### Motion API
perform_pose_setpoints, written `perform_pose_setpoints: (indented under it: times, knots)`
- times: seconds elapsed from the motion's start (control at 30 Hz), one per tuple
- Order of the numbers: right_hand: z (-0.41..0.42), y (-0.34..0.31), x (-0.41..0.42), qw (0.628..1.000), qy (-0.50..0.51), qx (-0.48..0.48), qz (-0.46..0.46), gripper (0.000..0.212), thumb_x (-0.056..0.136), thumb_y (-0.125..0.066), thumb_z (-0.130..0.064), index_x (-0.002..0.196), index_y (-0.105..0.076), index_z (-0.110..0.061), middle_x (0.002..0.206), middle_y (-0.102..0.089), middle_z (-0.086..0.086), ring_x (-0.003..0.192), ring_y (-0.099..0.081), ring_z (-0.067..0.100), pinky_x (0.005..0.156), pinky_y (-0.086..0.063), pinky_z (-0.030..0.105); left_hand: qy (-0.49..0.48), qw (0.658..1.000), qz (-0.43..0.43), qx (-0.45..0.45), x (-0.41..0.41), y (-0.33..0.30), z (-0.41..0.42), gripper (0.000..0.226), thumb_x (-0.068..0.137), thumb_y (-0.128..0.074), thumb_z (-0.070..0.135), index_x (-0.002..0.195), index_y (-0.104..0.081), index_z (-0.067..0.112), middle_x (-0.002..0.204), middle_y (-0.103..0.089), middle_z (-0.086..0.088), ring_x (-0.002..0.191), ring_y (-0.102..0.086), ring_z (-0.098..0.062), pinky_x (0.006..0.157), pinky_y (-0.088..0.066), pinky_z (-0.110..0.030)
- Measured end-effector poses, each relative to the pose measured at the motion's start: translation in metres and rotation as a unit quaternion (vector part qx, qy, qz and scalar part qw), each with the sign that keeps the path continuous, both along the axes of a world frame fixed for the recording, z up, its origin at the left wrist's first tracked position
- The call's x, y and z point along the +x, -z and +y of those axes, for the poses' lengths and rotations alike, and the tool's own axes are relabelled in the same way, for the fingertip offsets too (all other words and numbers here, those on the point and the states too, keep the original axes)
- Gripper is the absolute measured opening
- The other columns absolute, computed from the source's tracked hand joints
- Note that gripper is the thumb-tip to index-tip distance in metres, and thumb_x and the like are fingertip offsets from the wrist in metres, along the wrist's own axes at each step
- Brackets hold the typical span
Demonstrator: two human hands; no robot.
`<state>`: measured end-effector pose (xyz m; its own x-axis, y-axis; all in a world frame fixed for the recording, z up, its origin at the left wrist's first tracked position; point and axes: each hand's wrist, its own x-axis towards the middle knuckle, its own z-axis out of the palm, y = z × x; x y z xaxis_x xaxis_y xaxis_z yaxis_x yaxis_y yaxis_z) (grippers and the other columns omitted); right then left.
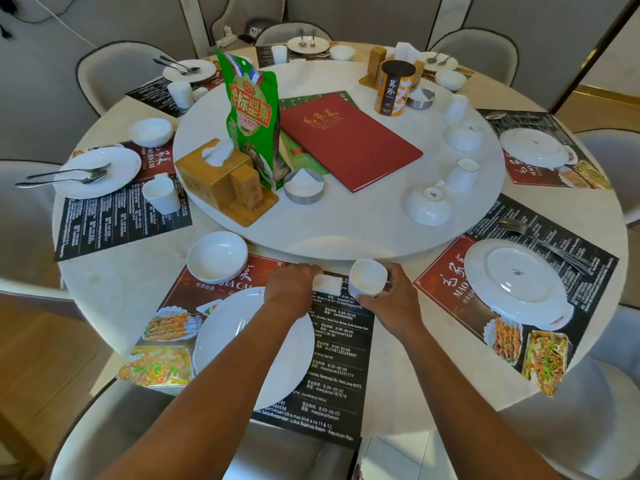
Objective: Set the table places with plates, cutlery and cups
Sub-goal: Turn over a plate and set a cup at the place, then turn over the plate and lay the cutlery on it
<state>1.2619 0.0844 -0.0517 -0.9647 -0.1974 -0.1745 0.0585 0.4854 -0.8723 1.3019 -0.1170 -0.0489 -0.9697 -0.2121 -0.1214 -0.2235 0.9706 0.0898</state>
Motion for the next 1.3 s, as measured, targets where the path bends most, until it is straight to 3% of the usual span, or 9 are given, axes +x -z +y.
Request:
perform_pose_setpoints:
  times: [0.43, 0.7, 0.8, 0.93, 1.07, 1.23, 1.3]
  knots:
    - [0.004, 0.005, -0.011, 0.996, -0.086, 0.030, -0.007, 0.072, 0.066, -0.089, -0.013, 0.120, -0.048, -0.039, 0.119, -0.060, -0.011, 0.111, -0.054, 0.015, 0.086, -0.049, 0.031, -0.003, 1.000, 0.005, -0.022, -0.001, 0.001, 0.002, 0.053, 0.092, -0.066, 0.014, 0.138, -0.055, 0.039, 0.123, -0.069, 0.002, 0.109, -0.066, -0.021, 0.088, -0.052, -0.034]
    - [0.008, 0.003, -0.014, 0.993, -0.107, 0.045, -0.016, 0.076, 0.066, -0.089, -0.013, 0.130, -0.051, -0.031, 0.119, -0.057, -0.011, 0.115, -0.053, 0.016, 0.087, -0.047, 0.031, 0.007, 0.999, -0.016, -0.050, 0.002, -0.004, 0.011, 0.065, 0.087, -0.072, 0.012, 0.143, -0.046, 0.033, 0.123, -0.067, 0.001, 0.107, -0.066, -0.022, 0.086, -0.055, -0.035]
    - [0.010, -0.003, -0.013, 0.992, -0.115, 0.038, -0.040, 0.080, 0.066, -0.092, -0.019, 0.127, -0.044, -0.038, 0.119, -0.051, -0.014, 0.114, -0.051, 0.014, 0.087, -0.043, 0.030, -0.019, 1.000, -0.008, -0.011, 0.011, -0.006, 0.015, 0.075, 0.086, -0.072, 0.012, 0.149, -0.036, 0.030, 0.132, -0.061, -0.002, 0.114, -0.063, -0.024, 0.091, -0.056, -0.038]
    - [0.020, -0.017, -0.004, 0.994, -0.092, 0.025, -0.053, 0.095, 0.075, -0.084, -0.044, 0.152, -0.031, -0.032, 0.141, -0.047, -0.012, 0.125, -0.052, 0.017, 0.095, -0.044, 0.032, -0.047, 0.998, 0.031, -0.001, 0.029, -0.019, 0.026, 0.067, 0.094, -0.061, 0.021, 0.154, -0.032, 0.027, 0.149, -0.048, -0.004, 0.136, -0.045, -0.026, 0.107, -0.046, -0.041]
    - [0.036, -0.029, 0.009, 0.994, -0.071, 0.072, 0.045, 0.060, 0.092, -0.066, -0.047, 0.146, -0.044, -0.033, 0.151, -0.047, -0.004, 0.132, -0.050, 0.022, 0.101, -0.046, 0.038, -0.048, 0.995, 0.090, 0.005, 0.045, -0.034, 0.043, 0.059, 0.098, -0.054, 0.032, 0.154, -0.035, 0.025, 0.153, -0.046, -0.004, 0.142, -0.037, -0.026, 0.116, -0.035, -0.043]
    - [0.050, -0.039, 0.028, 0.933, -0.094, 0.267, 0.221, 0.058, 0.097, -0.050, -0.054, 0.150, -0.039, -0.033, 0.160, -0.035, -0.003, 0.147, -0.031, 0.022, 0.115, -0.035, 0.041, -0.051, 0.991, 0.126, -0.010, 0.067, -0.047, 0.073, 0.062, 0.100, -0.049, 0.047, 0.156, -0.031, 0.027, 0.159, -0.038, -0.005, 0.149, -0.026, -0.029, 0.123, -0.022, -0.046]
    - [0.053, -0.043, 0.039, 0.909, -0.081, 0.305, 0.273, 0.057, 0.097, -0.047, -0.055, 0.149, -0.042, -0.031, 0.160, -0.036, 0.000, 0.148, -0.030, 0.026, 0.116, -0.032, 0.044, -0.059, 0.988, 0.140, -0.010, 0.077, -0.050, 0.087, 0.065, 0.101, -0.045, 0.052, 0.158, -0.023, 0.029, 0.163, -0.030, -0.007, 0.152, -0.020, -0.031, 0.125, -0.013, -0.047]
